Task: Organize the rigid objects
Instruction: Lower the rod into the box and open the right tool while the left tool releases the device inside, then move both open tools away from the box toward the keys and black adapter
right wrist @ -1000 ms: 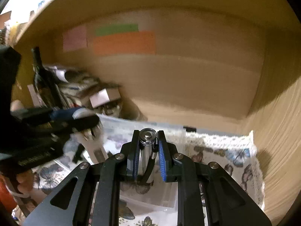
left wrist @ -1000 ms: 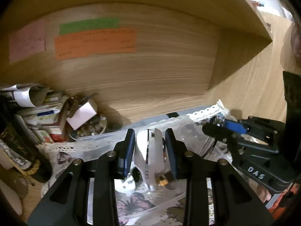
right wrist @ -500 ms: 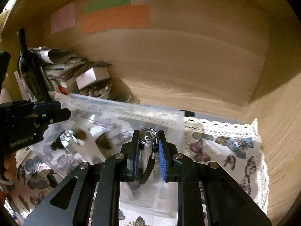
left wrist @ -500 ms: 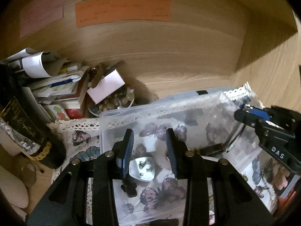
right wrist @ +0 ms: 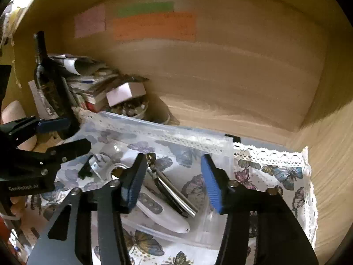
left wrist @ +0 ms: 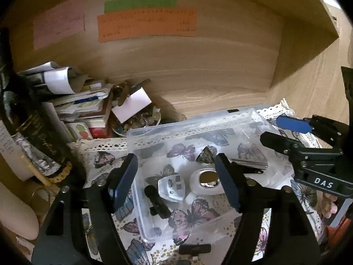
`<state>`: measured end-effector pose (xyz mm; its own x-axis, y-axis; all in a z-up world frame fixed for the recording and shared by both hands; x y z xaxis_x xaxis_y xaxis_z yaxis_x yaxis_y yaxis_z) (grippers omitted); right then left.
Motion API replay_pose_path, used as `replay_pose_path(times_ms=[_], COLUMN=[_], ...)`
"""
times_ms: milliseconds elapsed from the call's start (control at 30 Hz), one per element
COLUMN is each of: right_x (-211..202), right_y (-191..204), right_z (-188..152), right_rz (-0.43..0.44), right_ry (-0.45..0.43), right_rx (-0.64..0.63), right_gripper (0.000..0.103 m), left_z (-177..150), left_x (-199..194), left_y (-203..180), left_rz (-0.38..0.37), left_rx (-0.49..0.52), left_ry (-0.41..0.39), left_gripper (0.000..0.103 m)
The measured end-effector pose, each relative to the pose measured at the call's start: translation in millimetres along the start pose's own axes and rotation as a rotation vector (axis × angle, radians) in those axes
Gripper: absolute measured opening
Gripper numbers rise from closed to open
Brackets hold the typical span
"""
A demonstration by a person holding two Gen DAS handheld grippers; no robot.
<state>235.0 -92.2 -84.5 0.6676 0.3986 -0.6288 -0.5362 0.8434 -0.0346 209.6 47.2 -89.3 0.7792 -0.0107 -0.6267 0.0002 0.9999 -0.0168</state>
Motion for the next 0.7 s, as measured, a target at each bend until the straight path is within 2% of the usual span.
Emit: replay_pose_path(times_ms=[67,233,333,433,700], right_x=[-6.9,-23.9,-31.9,-39.2,-47.3], right_y=[1.5,4.1,6.7,9.8,25.3], right_z=[1.0,-3.1,-10.8,-23.2,-71.3], right_rz=[-0.003,0.002,0.008,0.019,0.062], right_ry=[-0.018,-0.043,-0.045,-0.039,0.038], right_rx=[-0.006,-0.014,-0.015,0.000,0.029], right_gripper=[0.058,0.059,0.064,0.069,0.070], left_z=[-1.0,-10.5,-19.9,-32.4,-73.7], left_x=[-4.2,-21.4,-30.8,-37.6,-51.9], left_y=[0.8,3.7,4.7,6.9,15.9], left_rz=[0.000,-0.007,0.000,0.002,0.021], left_rx=[0.002,-0.004,0.000,-0.002,-0.023], left_ry=[-0.004,-0.013,-0.009,0.011,0.078], left_gripper=[0.076,0.088,0.093,0.094,0.094])
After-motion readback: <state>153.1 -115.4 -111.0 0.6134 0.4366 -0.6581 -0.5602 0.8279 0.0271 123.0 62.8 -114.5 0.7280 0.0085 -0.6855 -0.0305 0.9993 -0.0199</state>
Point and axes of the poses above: each gripper's, at about its wrist camera, not at the fingertips, and x roughly the way its jaws point, y to its left, z to its top, the point moved 3 cm from there along x, roughly the way its jaws point, and after that the axes turned 1 degree about z, right-handed, at the moved point
